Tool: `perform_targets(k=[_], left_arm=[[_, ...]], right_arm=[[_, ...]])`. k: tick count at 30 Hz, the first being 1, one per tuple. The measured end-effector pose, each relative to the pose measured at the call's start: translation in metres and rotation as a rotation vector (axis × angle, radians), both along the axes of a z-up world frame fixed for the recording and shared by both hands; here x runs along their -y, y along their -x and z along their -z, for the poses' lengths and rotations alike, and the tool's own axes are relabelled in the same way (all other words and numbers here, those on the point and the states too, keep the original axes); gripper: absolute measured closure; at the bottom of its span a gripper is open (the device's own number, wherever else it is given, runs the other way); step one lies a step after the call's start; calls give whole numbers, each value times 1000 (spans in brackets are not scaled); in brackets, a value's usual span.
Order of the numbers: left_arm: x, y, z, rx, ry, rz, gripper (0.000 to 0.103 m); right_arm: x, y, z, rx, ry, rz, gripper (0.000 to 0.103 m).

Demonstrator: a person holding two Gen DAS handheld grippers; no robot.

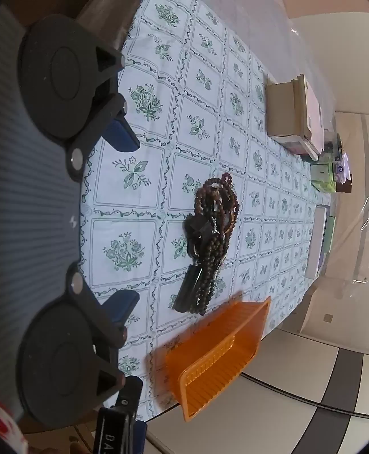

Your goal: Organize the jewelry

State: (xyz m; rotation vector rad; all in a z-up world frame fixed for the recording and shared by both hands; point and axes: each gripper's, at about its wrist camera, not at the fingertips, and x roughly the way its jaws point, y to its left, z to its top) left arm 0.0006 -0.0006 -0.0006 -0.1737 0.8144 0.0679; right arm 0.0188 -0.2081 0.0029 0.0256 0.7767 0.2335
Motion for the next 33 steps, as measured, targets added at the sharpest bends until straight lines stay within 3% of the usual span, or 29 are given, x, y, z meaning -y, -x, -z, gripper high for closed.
perform_targets(k=[5,33], left_arm=[[6,3,0,17,-28,5,1],[8,6,-4,24,-17,28,1]], right_arm=[[0,1,1,-1,-5,-9,0],[2,4,-3,0,-2,0,0]])
